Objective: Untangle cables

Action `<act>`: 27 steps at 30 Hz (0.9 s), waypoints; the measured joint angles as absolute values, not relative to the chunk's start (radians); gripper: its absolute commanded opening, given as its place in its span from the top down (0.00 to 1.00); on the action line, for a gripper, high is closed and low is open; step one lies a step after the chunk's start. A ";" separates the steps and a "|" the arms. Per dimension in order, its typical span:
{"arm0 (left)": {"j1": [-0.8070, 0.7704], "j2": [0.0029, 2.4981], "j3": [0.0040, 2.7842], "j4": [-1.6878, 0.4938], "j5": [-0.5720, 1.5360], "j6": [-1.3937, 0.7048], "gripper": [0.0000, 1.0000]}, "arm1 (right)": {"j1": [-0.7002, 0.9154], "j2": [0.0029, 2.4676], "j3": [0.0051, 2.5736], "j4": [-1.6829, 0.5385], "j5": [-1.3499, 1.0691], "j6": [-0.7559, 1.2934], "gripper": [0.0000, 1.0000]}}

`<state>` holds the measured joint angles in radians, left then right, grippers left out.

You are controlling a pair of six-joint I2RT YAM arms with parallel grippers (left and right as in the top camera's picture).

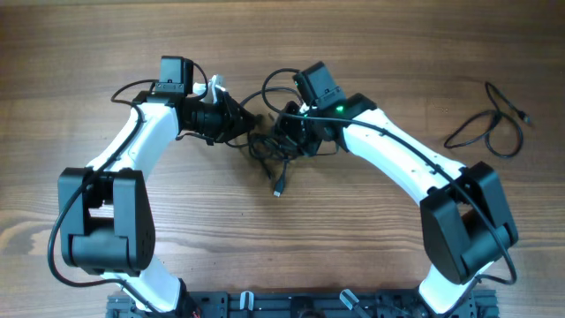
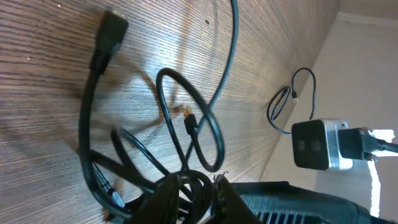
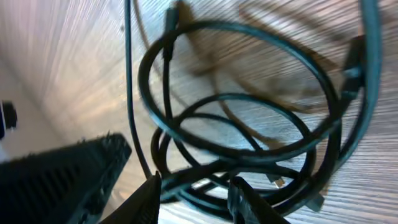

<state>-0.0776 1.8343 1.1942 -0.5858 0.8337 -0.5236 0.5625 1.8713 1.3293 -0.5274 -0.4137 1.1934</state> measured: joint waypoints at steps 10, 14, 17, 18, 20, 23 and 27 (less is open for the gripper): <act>-0.078 1.834 1.194 -0.587 0.802 -0.519 0.80 | 0.569 1.871 1.329 -0.524 -0.357 1.365 0.65; -0.078 1.834 1.194 -0.587 0.774 -0.516 0.81 | 0.595 1.871 1.329 -0.509 -0.354 1.400 0.63; -0.078 1.834 1.194 -0.587 0.765 -0.515 0.81 | 0.617 1.871 1.329 -0.509 -0.341 1.429 0.64; -0.078 1.834 1.194 -0.587 0.763 -0.513 0.81 | 0.625 1.871 1.329 -0.509 -0.331 1.436 0.69; -0.078 1.834 1.194 -0.587 0.759 -0.513 0.81 | 0.636 1.871 1.329 -0.509 -0.311 1.448 0.72; -0.078 1.834 1.194 -0.587 0.756 -0.513 0.81 | 0.648 1.871 1.329 -0.509 -0.287 1.468 0.75; -0.078 1.834 1.194 -0.587 0.756 -0.513 0.81 | 0.665 1.871 1.329 -0.508 -0.260 1.495 0.75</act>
<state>-0.0776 1.8343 1.1942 -0.5869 0.7555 -0.5125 0.6647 1.8713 1.3293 -0.5083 -0.2596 1.4948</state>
